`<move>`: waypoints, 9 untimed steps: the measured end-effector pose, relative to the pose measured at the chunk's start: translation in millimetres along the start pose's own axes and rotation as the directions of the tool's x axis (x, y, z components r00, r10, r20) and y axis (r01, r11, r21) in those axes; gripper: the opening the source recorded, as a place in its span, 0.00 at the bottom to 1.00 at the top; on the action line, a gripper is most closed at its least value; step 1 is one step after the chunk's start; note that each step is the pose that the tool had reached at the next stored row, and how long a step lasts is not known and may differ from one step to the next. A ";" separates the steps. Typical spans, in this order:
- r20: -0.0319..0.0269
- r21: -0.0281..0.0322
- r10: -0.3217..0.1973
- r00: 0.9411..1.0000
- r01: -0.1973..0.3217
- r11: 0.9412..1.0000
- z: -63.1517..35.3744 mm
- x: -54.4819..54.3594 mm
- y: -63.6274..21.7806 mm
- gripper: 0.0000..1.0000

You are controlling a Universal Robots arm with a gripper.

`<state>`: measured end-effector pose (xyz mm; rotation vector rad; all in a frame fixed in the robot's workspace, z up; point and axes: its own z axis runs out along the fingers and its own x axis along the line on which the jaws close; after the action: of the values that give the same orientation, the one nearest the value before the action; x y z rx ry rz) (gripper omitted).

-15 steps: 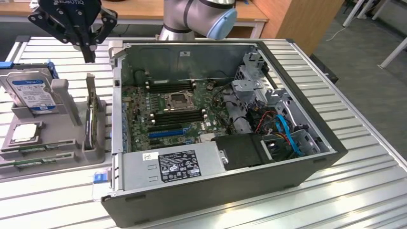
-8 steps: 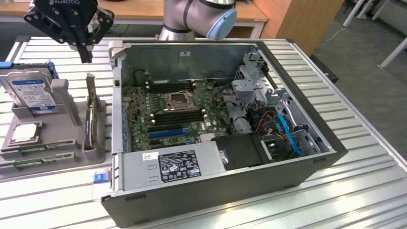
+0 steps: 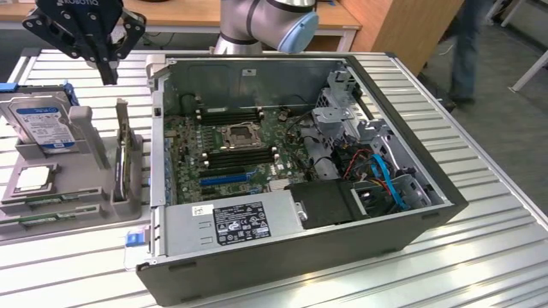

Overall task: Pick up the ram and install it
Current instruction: 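Reach for the ram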

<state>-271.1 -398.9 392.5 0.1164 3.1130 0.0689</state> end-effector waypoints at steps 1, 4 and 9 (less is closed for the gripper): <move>0.000 0.000 0.000 1.000 0.000 1.000 -0.1 2.7 -0.2 0.10; 0.000 0.000 0.000 1.000 0.000 1.000 -0.2 7.0 -0.5 0.10; 0.000 0.000 0.000 1.000 0.000 1.000 -0.3 12.6 -0.9 0.10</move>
<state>-283.8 -398.9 392.5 0.1166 3.1130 0.0689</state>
